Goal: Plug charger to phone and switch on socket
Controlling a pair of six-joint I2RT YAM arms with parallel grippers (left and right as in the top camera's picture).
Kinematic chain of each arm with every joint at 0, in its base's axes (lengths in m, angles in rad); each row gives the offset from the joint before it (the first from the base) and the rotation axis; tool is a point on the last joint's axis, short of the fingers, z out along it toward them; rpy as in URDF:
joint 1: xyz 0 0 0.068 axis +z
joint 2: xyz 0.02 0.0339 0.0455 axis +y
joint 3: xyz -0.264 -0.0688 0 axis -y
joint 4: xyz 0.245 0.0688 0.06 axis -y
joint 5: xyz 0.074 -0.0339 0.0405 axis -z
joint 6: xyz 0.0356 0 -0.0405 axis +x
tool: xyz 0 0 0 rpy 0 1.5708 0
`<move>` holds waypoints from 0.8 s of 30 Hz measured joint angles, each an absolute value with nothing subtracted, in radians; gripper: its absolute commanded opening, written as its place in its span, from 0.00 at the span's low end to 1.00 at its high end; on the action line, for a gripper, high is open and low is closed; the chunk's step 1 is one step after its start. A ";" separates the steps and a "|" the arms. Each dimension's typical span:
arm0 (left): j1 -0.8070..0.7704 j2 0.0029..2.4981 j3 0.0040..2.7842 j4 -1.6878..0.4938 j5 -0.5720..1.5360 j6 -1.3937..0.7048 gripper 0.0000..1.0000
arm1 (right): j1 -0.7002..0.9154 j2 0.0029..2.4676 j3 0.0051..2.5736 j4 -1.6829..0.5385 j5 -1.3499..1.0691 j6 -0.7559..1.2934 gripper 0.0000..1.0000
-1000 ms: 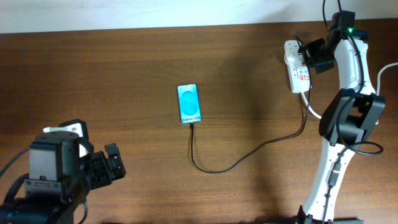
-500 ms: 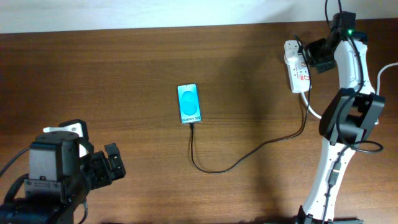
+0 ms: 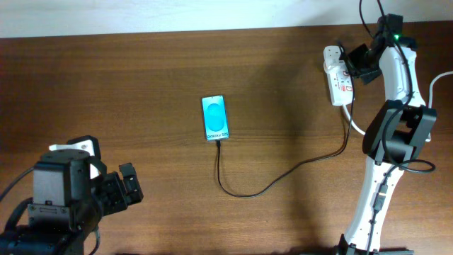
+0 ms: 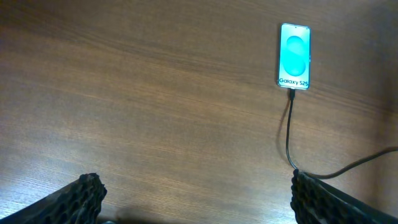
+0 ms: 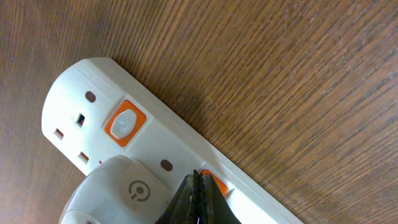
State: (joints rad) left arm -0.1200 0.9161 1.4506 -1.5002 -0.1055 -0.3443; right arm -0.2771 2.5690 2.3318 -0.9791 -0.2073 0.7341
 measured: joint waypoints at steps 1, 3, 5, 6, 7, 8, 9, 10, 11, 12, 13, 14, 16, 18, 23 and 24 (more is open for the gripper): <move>-0.120 0.916 1.451 -1.500 -0.105 -0.344 0.99 | -0.277 2.569 2.332 -0.979 -0.207 0.723 0.04; -0.120 0.916 1.451 -1.500 -0.105 -0.344 0.99 | -0.277 2.569 2.332 -0.980 -0.207 0.704 0.04; -0.120 0.916 1.451 -1.500 -0.105 -0.344 0.99 | -0.277 2.569 2.332 -0.984 -0.207 0.694 0.04; -0.120 0.916 1.451 -1.500 -0.105 -0.344 1.00 | -0.277 2.569 2.332 -0.988 -0.207 0.683 0.04; -0.120 0.916 1.451 -1.499 -0.105 -0.344 0.99 | -0.277 2.569 2.332 -0.991 -0.207 0.676 0.04; -0.120 0.916 1.451 -1.500 -0.105 -0.344 0.99 | -0.277 2.569 2.332 -0.995 -0.206 0.669 0.04; -0.120 0.916 1.451 -1.500 -0.105 -0.344 0.99 | -0.277 2.569 2.332 -0.995 -0.206 0.665 0.04; -0.120 0.916 1.451 -1.500 -0.105 -0.344 0.99 | -0.277 2.569 2.332 -0.997 -0.206 0.659 0.04; -0.120 0.916 1.451 -1.499 -0.105 -0.344 0.99 | -0.277 2.569 2.332 -0.998 -0.206 0.655 0.04; -0.120 0.916 1.451 -1.499 -0.105 -0.344 0.99 | -0.277 2.569 2.333 -0.998 -0.206 0.654 0.04; -0.120 0.916 1.451 -1.499 -0.105 -0.344 0.99 | -0.277 2.569 2.335 -1.003 -0.206 0.653 0.04; -0.120 0.916 1.451 -1.499 -0.105 -0.344 0.99 | -0.277 2.569 2.336 -1.005 -0.206 0.652 0.04; -0.120 0.916 1.451 -1.499 -0.105 -0.344 0.99 | -0.277 2.569 2.337 -1.007 -0.206 0.649 0.04; -0.120 0.916 1.451 -1.499 -0.105 -0.344 0.99 | -0.277 2.569 2.338 -1.010 -0.206 0.637 0.04; -0.120 0.916 1.451 -1.499 -0.105 -0.344 0.99 | -0.259 2.569 2.341 -1.012 -0.154 0.620 0.04; -0.120 0.916 1.451 -1.499 -0.105 -0.344 0.99 | -0.250 2.569 2.342 -1.012 -0.132 0.617 0.04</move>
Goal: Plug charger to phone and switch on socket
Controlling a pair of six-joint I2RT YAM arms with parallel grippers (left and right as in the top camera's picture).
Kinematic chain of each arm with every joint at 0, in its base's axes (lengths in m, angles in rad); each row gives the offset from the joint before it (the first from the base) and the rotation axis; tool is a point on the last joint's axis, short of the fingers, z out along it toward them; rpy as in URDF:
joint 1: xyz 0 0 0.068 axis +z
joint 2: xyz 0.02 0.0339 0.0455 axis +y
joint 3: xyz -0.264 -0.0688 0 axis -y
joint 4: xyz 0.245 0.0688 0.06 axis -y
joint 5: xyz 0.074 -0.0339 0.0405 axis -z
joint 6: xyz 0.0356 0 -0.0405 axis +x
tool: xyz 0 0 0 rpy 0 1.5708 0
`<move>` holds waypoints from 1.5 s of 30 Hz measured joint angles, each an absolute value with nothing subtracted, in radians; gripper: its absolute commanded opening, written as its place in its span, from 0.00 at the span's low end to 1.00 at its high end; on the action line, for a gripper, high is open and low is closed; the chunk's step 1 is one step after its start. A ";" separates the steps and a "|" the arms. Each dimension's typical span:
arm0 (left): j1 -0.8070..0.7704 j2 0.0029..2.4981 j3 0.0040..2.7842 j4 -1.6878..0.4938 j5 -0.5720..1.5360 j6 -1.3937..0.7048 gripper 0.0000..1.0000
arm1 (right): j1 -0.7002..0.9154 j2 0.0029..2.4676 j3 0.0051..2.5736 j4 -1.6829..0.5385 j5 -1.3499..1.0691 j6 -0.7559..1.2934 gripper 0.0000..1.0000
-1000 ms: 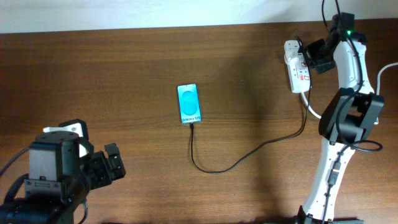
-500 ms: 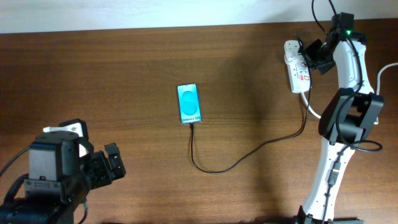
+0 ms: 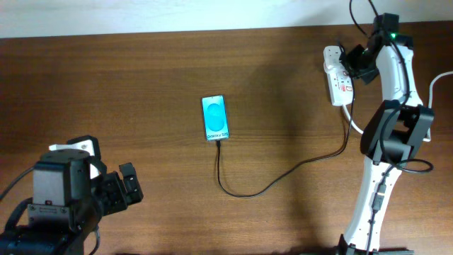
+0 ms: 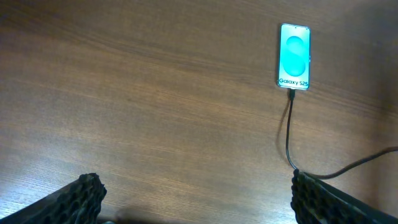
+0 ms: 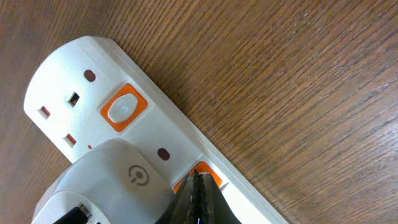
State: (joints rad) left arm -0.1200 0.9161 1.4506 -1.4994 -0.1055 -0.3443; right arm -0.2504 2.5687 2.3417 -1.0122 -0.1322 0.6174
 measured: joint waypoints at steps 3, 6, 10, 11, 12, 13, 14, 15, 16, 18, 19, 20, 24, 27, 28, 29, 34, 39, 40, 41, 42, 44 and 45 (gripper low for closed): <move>-0.120 0.916 1.451 -1.499 -0.105 -0.344 0.99 | -0.225 2.569 2.347 -1.010 -0.063 0.588 0.04; -0.120 0.916 1.451 -1.499 -0.105 -0.344 0.99 | -0.213 2.569 2.347 -1.013 -0.024 0.572 0.04; -0.120 0.916 1.451 -1.499 -0.105 -0.344 0.99 | -0.202 2.571 2.347 -1.029 -0.004 0.567 0.04; -0.120 0.916 1.451 -1.499 -0.105 -0.344 0.99 | -0.200 2.571 2.347 -1.029 0.001 0.566 0.04; -0.120 0.916 1.451 -1.499 -0.105 -0.344 0.99 | -0.196 2.571 2.347 -1.029 0.012 0.558 0.04; -0.120 0.916 1.451 -1.499 -0.105 -0.344 0.99 | -0.193 2.571 2.347 -1.029 0.020 0.551 0.04; -0.120 0.916 1.451 -1.499 -0.105 -0.344 0.99 | -0.192 2.571 2.348 -1.031 0.025 0.555 0.04; -0.120 0.916 1.451 -1.499 -0.105 -0.344 0.99 | -0.191 2.572 2.355 -1.039 0.027 0.562 0.04; -0.120 0.916 1.451 -1.499 -0.105 -0.344 0.99 | -0.191 2.576 2.367 -1.052 0.026 0.569 0.05; -0.120 0.916 1.451 -1.499 -0.105 -0.344 0.99 | -0.186 2.583 2.409 -1.140 -0.017 0.573 0.04; -0.120 0.916 1.451 -1.499 -0.105 -0.344 0.99 | -0.185 2.588 2.431 -1.173 -0.035 0.574 0.04; -0.120 0.916 1.451 -1.499 -0.105 -0.344 0.99 | -0.185 2.593 2.466 -1.217 -0.048 0.575 0.04; -0.120 0.916 1.451 -1.500 -0.105 -0.344 1.00 | -0.257 2.595 2.688 -1.363 -0.065 0.577 0.04; -0.120 0.916 1.451 -1.499 -0.105 -0.344 0.99 | -0.348 2.585 2.818 -1.448 -0.016 0.577 0.04; -0.120 0.916 1.451 -1.499 -0.105 -0.344 0.99 | -0.369 2.583 2.833 -1.469 0.003 0.576 0.04; -0.120 0.916 1.451 -1.499 -0.105 -0.344 1.00 | -0.399 2.582 2.843 -1.508 0.025 0.576 0.04; -0.120 0.916 1.451 -1.499 -0.105 -0.344 0.99 | -0.438 2.558 2.843 -1.582 0.038 0.577 0.04; -0.120 0.916 1.451 -1.498 -0.105 -0.344 0.99 | -0.447 2.240 2.844 -1.650 0.038 0.575 0.04; -0.120 0.916 1.451 -1.499 -0.105 -0.344 0.99 | -0.447 2.173 2.846 -1.662 0.038 0.575 0.04; -0.120 0.916 1.451 -1.500 -0.105 -0.344 0.99 | -0.447 2.066 2.849 -1.689 0.038 0.573 0.04; -0.120 0.916 1.451 -1.499 -0.105 -0.344 0.99 | -0.447 1.996 2.850 -1.692 0.036 0.563 0.05; -0.120 0.916 1.451 -1.500 -0.105 -0.344 0.99 | -0.447 1.858 2.852 -1.692 0.025 0.545 0.11; -0.120 0.916 1.451 -1.499 -0.105 -0.344 0.99 | -0.447 1.772 2.855 -1.692 0.021 0.532 0.16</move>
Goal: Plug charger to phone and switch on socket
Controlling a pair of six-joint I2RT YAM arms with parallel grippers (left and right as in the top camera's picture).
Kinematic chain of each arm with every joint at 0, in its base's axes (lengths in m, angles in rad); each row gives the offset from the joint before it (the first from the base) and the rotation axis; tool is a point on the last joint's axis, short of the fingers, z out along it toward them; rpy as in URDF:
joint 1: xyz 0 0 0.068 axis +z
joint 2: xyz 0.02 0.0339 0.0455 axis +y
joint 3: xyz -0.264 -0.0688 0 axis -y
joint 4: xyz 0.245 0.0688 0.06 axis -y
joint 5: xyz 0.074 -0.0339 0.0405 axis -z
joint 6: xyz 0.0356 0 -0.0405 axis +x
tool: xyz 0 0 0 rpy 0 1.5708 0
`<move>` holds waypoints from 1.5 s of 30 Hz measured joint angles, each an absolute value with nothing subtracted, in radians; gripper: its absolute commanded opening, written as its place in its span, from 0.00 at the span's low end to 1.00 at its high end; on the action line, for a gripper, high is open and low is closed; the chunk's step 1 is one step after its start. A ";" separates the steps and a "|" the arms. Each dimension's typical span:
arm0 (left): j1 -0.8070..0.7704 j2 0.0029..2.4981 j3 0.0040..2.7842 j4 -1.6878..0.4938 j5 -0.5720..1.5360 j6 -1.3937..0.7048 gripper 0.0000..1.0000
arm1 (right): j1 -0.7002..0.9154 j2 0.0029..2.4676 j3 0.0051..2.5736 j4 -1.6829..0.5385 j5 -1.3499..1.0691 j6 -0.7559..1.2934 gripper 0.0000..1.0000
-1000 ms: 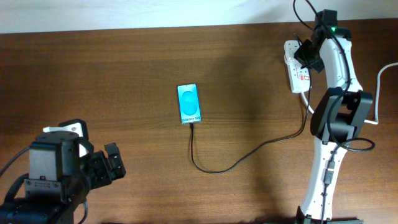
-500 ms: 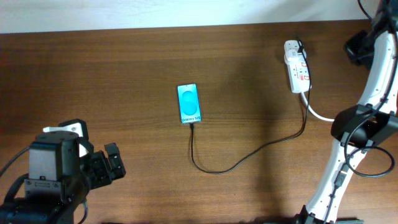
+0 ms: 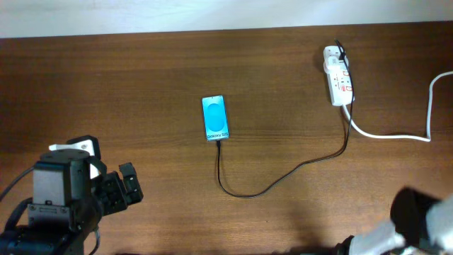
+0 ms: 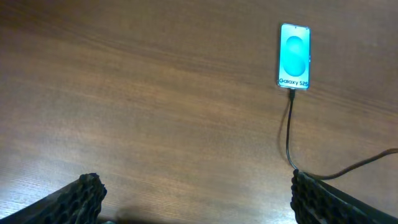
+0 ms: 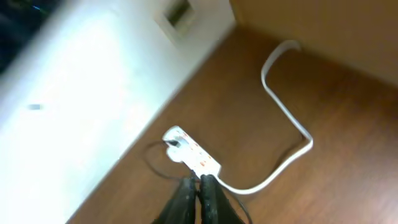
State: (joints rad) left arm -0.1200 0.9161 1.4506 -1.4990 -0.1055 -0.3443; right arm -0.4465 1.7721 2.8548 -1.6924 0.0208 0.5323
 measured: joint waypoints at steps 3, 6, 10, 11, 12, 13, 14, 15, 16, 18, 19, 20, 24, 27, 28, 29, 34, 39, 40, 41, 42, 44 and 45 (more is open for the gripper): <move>-0.120 0.916 1.451 -1.499 -0.105 -0.344 0.99 | -0.447 1.571 2.854 -1.692 0.014 0.488 0.71; -0.120 0.916 1.451 -1.499 -0.105 -0.344 0.99 | -0.447 1.354 2.854 -1.692 0.010 0.444 0.98; -0.120 0.916 1.451 -1.500 -0.105 -0.344 0.99 | -0.447 1.091 2.865 -1.692 0.010 0.429 0.98; -0.120 0.916 1.451 -1.499 -0.105 -0.344 0.99 | -0.447 1.026 2.866 -1.692 0.010 0.427 0.98; -0.120 0.916 1.451 -1.499 -0.105 -0.344 0.99 | -0.447 0.973 2.867 -1.692 0.010 0.425 0.98; -0.120 0.916 1.451 -1.500 -0.105 -0.344 0.99 | -0.447 0.930 2.864 -1.692 0.010 0.423 0.98; -0.120 0.916 1.451 -1.499 -0.105 -0.344 1.00 | -0.447 0.878 2.862 -1.692 0.010 0.422 0.98; -0.120 0.916 1.451 -1.499 -0.105 -0.344 0.99 | -0.447 0.828 2.862 -1.692 0.015 0.413 0.98; -0.120 0.916 1.451 -1.499 -0.105 -0.344 0.99 | -0.447 0.793 2.861 -1.692 0.019 0.400 0.98; -0.120 0.916 1.451 -1.499 -0.105 -0.344 0.99 | -0.447 0.693 2.862 -1.692 0.016 0.371 0.98; -0.120 0.916 1.451 -1.500 -0.105 -0.344 0.99 | -0.447 0.661 2.863 -1.692 0.001 0.351 0.98; -0.120 0.916 1.451 -1.499 -0.105 -0.344 0.99 | -0.447 0.625 2.864 -1.692 -0.035 0.311 0.98; -0.120 0.916 1.451 -1.499 -0.105 -0.344 1.00 | -0.457 0.592 2.864 -1.692 -0.204 0.132 0.98; -0.120 0.916 1.451 -1.499 -0.105 -0.344 0.99 | -0.464 0.592 2.843 -1.692 -0.282 0.048 0.98; -0.120 0.916 1.451 -1.499 -0.105 -0.344 0.99 | -0.464 0.592 2.827 -1.692 -0.292 0.038 0.98; -0.120 0.916 1.451 -1.499 -0.105 -0.344 0.99 | -0.464 0.591 2.793 -1.692 -0.305 0.023 0.98; -0.120 0.916 1.451 -1.500 -0.105 -0.344 0.99 | -0.462 0.479 2.466 -1.669 -0.319 -0.051 0.98; -0.120 0.916 1.451 -1.499 -0.105 -0.344 0.99 | -0.414 0.279 1.945 -1.397 -0.348 -0.091 0.98; -0.120 0.916 1.451 -1.501 -0.105 -0.344 0.99 | -0.401 0.233 1.829 -1.287 -0.367 -0.093 0.98; -0.120 0.916 1.451 -1.499 -0.105 -0.344 0.99 | -0.387 0.178 1.688 -1.190 -0.396 -0.094 0.98; -0.120 0.916 1.451 -1.500 -0.105 -0.344 0.99 | -0.374 0.129 1.556 -1.104 -0.427 -0.097 0.98; -0.120 0.916 1.451 -1.500 -0.105 -0.344 0.99 | -0.347 0.056 1.340 -0.926 -0.492 -0.102 0.98; -0.120 0.916 1.451 -1.499 -0.105 -0.344 0.99 | -0.323 0.027 1.205 -0.850 -0.527 -0.105 0.98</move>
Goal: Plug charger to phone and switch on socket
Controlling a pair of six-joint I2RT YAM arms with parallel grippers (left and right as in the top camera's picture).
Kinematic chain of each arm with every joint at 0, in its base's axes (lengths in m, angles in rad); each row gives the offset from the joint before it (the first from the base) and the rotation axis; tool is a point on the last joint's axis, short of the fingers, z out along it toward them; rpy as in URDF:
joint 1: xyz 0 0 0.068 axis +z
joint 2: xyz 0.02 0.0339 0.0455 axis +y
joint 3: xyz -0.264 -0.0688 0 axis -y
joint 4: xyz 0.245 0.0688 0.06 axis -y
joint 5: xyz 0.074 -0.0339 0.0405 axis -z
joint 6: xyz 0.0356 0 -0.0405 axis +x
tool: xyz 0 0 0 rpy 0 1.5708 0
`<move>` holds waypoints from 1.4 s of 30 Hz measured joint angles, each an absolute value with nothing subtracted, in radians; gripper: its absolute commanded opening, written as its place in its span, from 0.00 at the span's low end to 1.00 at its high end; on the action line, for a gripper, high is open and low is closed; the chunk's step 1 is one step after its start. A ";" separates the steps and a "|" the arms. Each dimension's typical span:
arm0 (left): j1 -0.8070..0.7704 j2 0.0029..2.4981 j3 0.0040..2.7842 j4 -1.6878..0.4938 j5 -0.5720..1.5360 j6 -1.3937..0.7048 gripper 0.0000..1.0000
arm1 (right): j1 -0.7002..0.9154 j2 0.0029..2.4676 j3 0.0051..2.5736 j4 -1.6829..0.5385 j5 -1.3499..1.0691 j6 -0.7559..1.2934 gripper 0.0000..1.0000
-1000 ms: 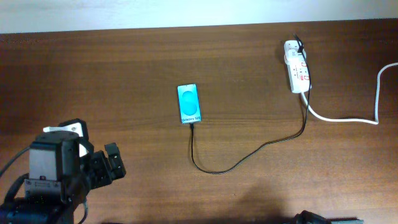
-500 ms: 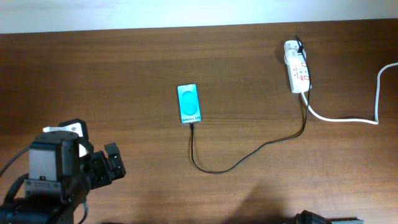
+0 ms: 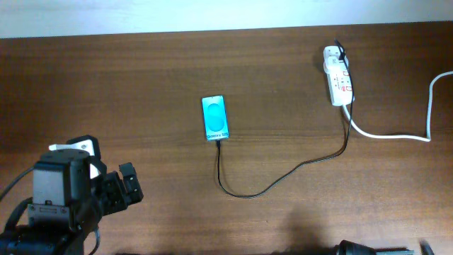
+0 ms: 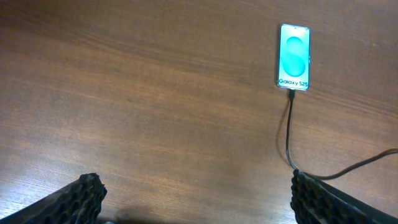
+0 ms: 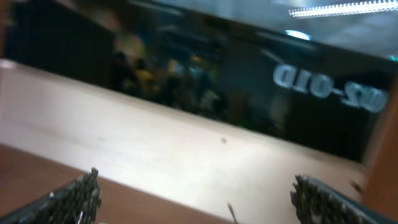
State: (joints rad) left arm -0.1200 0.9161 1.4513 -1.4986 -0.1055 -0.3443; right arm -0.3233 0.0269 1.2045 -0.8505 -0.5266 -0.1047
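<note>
The phone [image 3: 215,118] lies face up mid-table with its screen lit turquoise; the left wrist view shows the phone [image 4: 293,65] too. A black charger cable [image 3: 248,193] runs from its near end to the white power strip [image 3: 337,83] at the far right, where the charger sits plugged in. My left gripper [image 4: 199,208] is open at the near left, with nothing between its fingers [image 4: 84,198]. My right gripper [image 5: 199,208] is open wide and faces a blurred wall and window, far from the strip.
The strip's white mains lead [image 3: 396,134] loops along the right edge of the table. The left arm's body [image 3: 60,205] fills the near left corner. A sliver of the right arm's base [image 3: 354,249] shows at the bottom edge.
My right gripper was shut and looked down on the power strip from afar; now it is open and points at the wall. The right arm has left the overhead view. Phone, cable and left arm are unchanged.
At first my shut right gripper had its tip on the orange switch beside the charger on the strip, and it was still there a moment later. Then the arm was back at the near right, still shut. Now it is open, away from the table.
</note>
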 measured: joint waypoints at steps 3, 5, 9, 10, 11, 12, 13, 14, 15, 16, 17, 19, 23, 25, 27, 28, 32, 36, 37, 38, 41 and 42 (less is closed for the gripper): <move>-0.120 0.916 1.451 -1.499 -0.105 -0.344 0.99 | -0.263 0.016 0.934 -0.609 -0.586 -0.106 0.98; -0.120 0.916 1.451 -1.501 -0.105 -0.344 0.99 | -0.201 0.017 0.709 -0.454 -0.597 -0.105 0.98; -0.120 0.916 1.451 -1.499 -0.105 -0.344 0.99 | -0.142 0.017 0.420 -0.226 -0.593 -0.104 0.98; -0.120 0.916 1.451 -1.499 -0.105 -0.344 0.99 | -0.128 0.017 0.364 -0.212 -0.569 -0.104 0.98; -0.120 0.916 1.451 -1.499 -0.105 -0.344 0.99 | -0.115 0.017 0.328 -0.209 -0.545 -0.104 0.98; -0.120 0.916 1.451 -1.499 -0.105 -0.344 0.99 | -0.104 0.017 0.301 -0.206 -0.507 -0.090 0.98; -0.120 0.916 1.451 -1.499 -0.105 -0.344 0.99 | -0.090 0.017 0.277 -0.205 -0.453 -0.071 0.98; -0.120 0.916 1.451 -1.499 -0.105 -0.344 0.99 | -0.084 0.017 0.263 -0.202 -0.413 -0.055 0.98; -0.120 0.916 1.451 -1.499 -0.105 -0.344 0.99 | -0.081 0.017 0.241 -0.200 -0.361 -0.038 0.98; -0.120 0.916 1.451 -1.499 -0.105 -0.344 0.99 | -0.080 0.016 0.219 -0.203 -0.319 -0.024 0.98; -0.120 0.916 1.451 -1.499 -0.105 -0.344 0.99 | -0.080 0.016 0.200 -0.201 -0.293 -0.015 0.98; -0.120 0.916 1.451 -1.499 -0.105 -0.344 0.99 | -0.080 0.016 0.163 -0.201 -0.259 -0.002 0.98; -0.120 0.916 1.451 -1.499 -0.105 -0.344 1.00 | -0.079 0.016 0.070 -0.155 -0.228 0.004 0.98; -0.120 0.916 1.451 -1.499 -0.105 -0.344 0.99 | -0.079 0.017 0.040 -0.117 -0.224 0.007 0.98; -0.120 0.916 1.451 -1.499 -0.105 -0.344 0.99 | -0.079 0.016 0.029 -0.088 -0.222 0.008 0.98; -0.120 0.916 1.451 -1.499 -0.105 -0.344 0.99 | -0.079 0.016 0.026 -0.078 -0.218 0.008 0.98; -0.120 0.916 1.451 -1.499 -0.105 -0.344 0.99 | -0.080 0.016 0.015 -0.059 -0.190 0.008 0.98; -0.120 0.916 1.451 -1.499 -0.105 -0.344 0.99 | -0.080 0.016 0.015 -0.060 -0.172 0.007 0.98; -0.120 0.916 1.451 -1.499 -0.105 -0.344 0.99 | -0.080 0.016 0.015 -0.060 -0.171 0.007 0.98; -0.120 0.916 1.451 -1.499 -0.105 -0.344 1.00 | -0.080 0.016 0.015 -0.060 -0.169 0.007 0.98; -0.120 0.916 1.451 -1.499 -0.105 -0.344 0.99 | -0.080 0.016 0.015 -0.062 -0.165 0.007 0.98; -0.120 0.916 1.451 -1.499 -0.105 -0.344 0.99 | -0.080 0.016 0.015 -0.062 -0.165 0.007 0.98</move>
State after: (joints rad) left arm -0.1200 0.9161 1.4513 -1.4994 -0.1051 -0.3443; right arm -0.0795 0.0158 0.0147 -0.0616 -0.1650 0.0074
